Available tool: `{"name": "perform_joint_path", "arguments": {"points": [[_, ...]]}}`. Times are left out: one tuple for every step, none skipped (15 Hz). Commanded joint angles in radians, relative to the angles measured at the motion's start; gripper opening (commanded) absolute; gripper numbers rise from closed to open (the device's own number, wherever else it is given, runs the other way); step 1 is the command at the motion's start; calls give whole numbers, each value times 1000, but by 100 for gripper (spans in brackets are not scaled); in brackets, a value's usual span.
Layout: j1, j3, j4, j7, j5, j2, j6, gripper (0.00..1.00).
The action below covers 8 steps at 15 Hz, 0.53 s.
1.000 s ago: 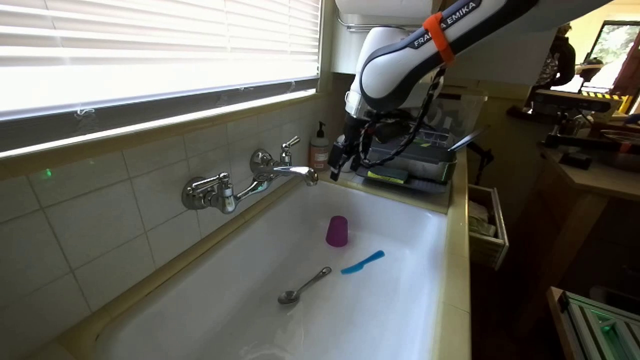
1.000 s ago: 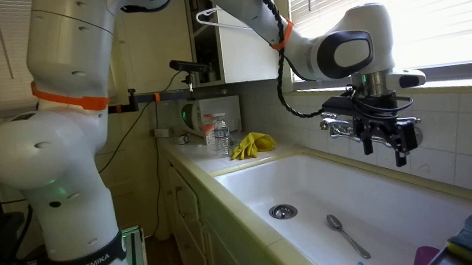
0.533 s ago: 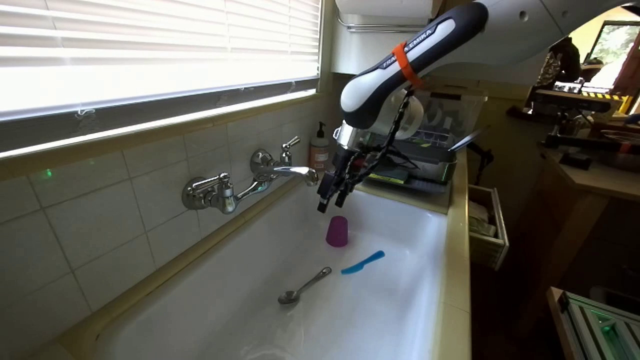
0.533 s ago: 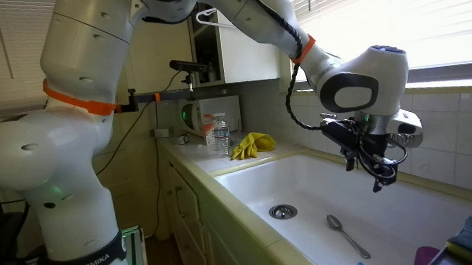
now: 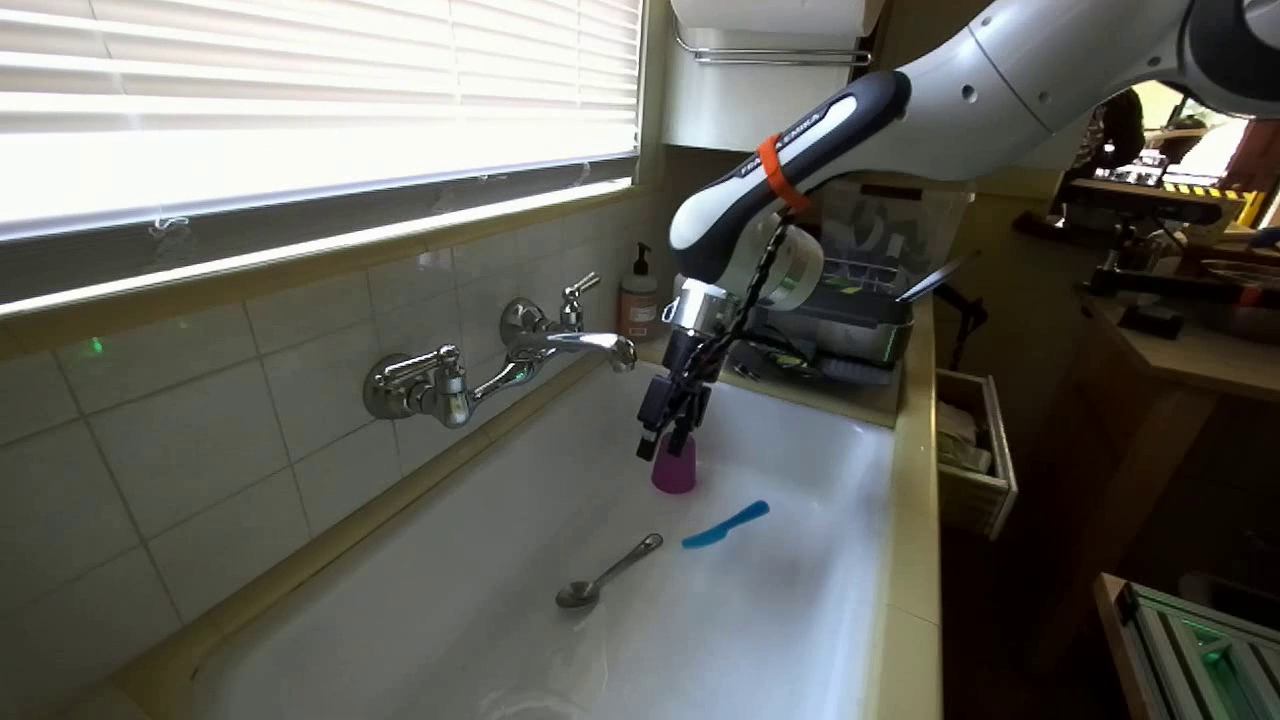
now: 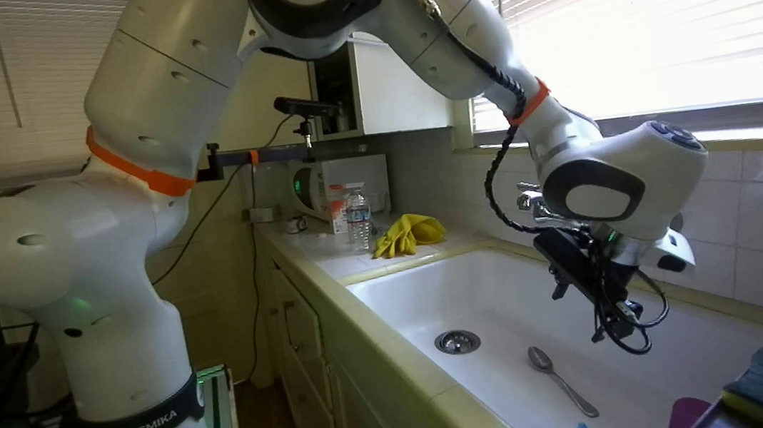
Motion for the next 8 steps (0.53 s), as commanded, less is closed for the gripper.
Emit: {"name": "perform_joint_path", "arguments": {"points": [[0,4,22,-4,1,26,-15,100],[-1,10,41,-5,1,51,-20,100],[-2,14,55,-6,0,69,-21,100],[-3,16,65,-6,0,80,-23,100],[-3,17,71,-6,0,85,-25,100],[-4,17,75,-7,0,85,-27,100],[7,10,90,6,-20,104,-46,100],[14,8,114,16,-34,134,-62,100]]}}
